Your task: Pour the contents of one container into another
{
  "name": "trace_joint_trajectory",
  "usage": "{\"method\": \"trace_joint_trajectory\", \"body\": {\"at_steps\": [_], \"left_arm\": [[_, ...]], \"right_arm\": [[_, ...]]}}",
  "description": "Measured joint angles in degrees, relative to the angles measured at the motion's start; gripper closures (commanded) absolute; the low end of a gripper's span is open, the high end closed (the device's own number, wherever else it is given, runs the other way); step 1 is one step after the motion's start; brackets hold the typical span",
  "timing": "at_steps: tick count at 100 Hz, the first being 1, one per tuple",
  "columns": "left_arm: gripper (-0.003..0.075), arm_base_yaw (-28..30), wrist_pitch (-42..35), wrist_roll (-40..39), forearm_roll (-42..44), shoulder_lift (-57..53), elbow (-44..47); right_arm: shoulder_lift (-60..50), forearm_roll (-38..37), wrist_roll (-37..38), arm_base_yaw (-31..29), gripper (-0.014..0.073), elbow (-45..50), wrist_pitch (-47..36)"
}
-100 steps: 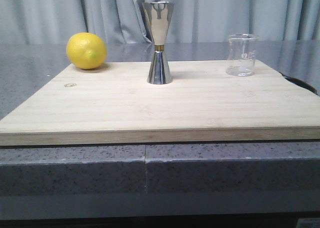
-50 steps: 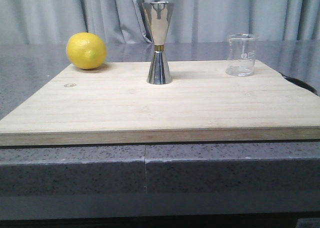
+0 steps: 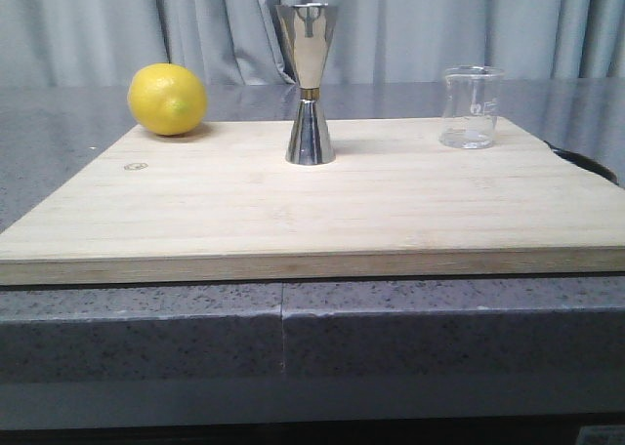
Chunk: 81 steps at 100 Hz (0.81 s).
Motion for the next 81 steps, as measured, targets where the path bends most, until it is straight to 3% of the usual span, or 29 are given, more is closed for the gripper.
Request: {"method": "trace_joint_trajectory", "body": {"at_steps": [12, 39, 81], "left_arm": [[0.0741, 0.00, -0.10, 0.00, 0.00, 0.00, 0.00], [0.0741, 0.00, -0.10, 0.00, -0.04, 0.00, 0.00], [0.0741, 0.00, -0.10, 0.00, -0.04, 0.00, 0.00]], "right_arm": [[-0.50, 0.72, 0.00, 0.00, 0.0662, 7.77, -7.73], [-0.61, 0.72, 0.00, -0.07, 0.0662, 7.93, -13.87], [-0.61, 0.72, 0.00, -0.07, 0.0662, 7.93, -14.89]]}}
